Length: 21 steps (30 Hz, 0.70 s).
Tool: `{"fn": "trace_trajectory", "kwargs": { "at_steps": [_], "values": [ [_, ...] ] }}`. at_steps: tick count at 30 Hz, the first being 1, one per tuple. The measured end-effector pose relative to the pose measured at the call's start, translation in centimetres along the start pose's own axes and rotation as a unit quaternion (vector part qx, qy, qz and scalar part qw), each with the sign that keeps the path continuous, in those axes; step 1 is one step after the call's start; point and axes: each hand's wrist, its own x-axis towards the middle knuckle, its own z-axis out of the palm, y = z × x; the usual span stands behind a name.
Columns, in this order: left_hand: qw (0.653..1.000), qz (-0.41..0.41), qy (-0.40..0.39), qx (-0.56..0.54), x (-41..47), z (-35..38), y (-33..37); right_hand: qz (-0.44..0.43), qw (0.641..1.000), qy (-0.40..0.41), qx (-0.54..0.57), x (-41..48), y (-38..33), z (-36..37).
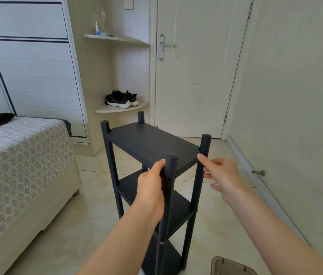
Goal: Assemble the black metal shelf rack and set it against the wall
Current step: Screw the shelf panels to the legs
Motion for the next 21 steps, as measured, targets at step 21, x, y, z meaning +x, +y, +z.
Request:
{"fn": "trace_trajectory", "kwargs": {
  "at_steps": [21],
  "values": [
    [0.993,0.08,-0.051,-0.066,3.2,-2.8,5.4,0.06,0.968,-0.164,0.18,-2.3,-0.9,2.1]
  ]
}}
